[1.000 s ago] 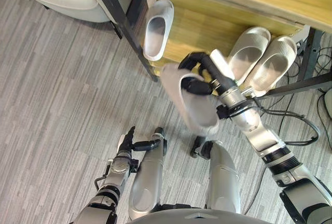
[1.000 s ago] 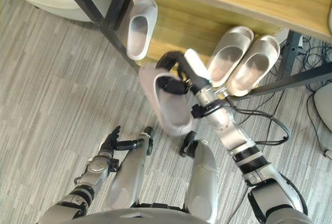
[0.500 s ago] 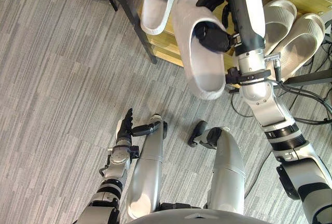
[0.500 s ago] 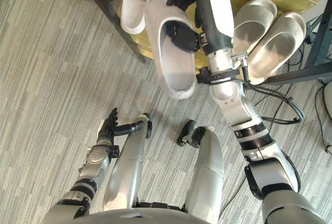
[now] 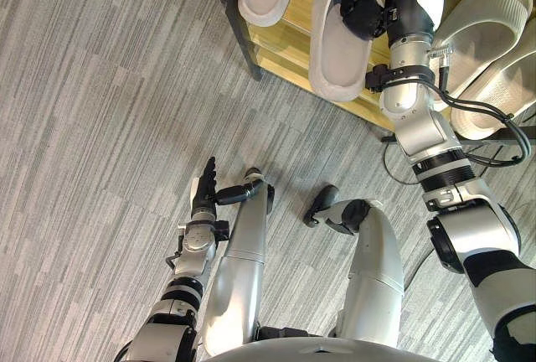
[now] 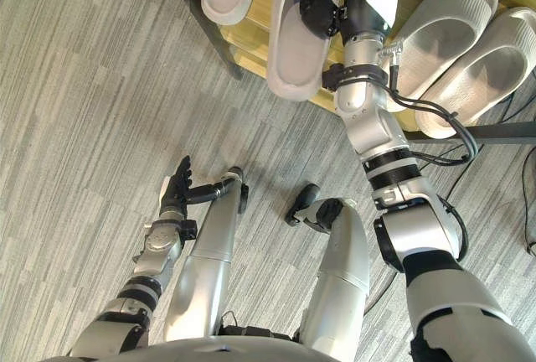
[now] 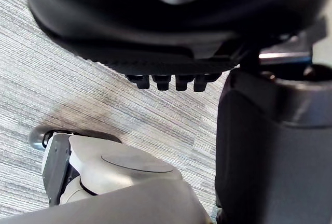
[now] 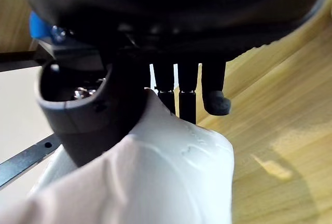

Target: Organize the slippers on the shoe rack

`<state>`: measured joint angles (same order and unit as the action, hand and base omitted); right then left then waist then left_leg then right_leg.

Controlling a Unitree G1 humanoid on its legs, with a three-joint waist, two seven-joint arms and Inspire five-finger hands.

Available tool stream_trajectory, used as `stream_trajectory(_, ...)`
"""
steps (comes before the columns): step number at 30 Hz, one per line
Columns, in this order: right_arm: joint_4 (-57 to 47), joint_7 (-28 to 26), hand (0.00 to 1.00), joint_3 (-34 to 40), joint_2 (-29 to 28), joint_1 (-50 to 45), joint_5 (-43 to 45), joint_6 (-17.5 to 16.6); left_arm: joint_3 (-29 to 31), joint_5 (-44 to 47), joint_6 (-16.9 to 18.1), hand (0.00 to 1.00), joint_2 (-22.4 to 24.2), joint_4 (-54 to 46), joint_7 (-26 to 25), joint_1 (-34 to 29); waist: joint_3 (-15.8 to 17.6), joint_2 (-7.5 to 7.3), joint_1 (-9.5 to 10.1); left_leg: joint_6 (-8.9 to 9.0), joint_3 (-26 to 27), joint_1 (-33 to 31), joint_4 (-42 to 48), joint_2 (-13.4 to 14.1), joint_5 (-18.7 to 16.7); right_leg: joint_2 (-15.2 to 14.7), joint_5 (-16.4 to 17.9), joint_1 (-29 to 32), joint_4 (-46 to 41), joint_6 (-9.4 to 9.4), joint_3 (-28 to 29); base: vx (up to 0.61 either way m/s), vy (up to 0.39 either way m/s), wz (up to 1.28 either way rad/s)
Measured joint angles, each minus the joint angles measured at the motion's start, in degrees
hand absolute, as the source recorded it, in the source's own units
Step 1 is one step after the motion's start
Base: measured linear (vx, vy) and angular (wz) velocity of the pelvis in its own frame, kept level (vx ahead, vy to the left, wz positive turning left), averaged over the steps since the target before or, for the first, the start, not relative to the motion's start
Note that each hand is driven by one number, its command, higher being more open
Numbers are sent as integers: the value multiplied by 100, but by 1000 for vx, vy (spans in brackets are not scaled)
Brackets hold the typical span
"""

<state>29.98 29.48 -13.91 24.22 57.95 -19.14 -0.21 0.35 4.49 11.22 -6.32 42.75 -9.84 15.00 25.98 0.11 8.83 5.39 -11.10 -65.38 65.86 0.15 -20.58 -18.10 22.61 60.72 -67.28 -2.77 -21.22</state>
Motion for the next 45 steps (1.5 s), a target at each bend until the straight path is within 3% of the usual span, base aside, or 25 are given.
stream_trajectory(15,249,667,100,653,-481,429,22,169,-124,-4,-61,100,7,20,-313,137,-4,-6,-8,43,-13,-83,-24,-48,22,-66,64,117,-83,-43,-7,10,55,3)
stream_trajectory(24,-456,765,100,832,-760,-292,20,164,-118,-77,-190,100,-49,66,-342,137,-43,-77,-23,55,89,132,-68,31,11,7,64,-13,-37,-5,91,7,54,-6)
stream_trajectory(38,-846,280,100,823,-930,-1129,199,130,18,-74,-324,100,-124,253,-347,136,-64,-115,-110,75,172,388,-217,201,2,160,29,-201,109,-37,114,15,38,-5)
stream_trajectory(45,-1561,-37,100,821,-1678,-2129,1562,-420,129,-128,-402,100,-136,308,-307,114,-77,-138,-174,80,208,606,-340,260,-2,224,36,-388,228,-12,121,17,31,-3)
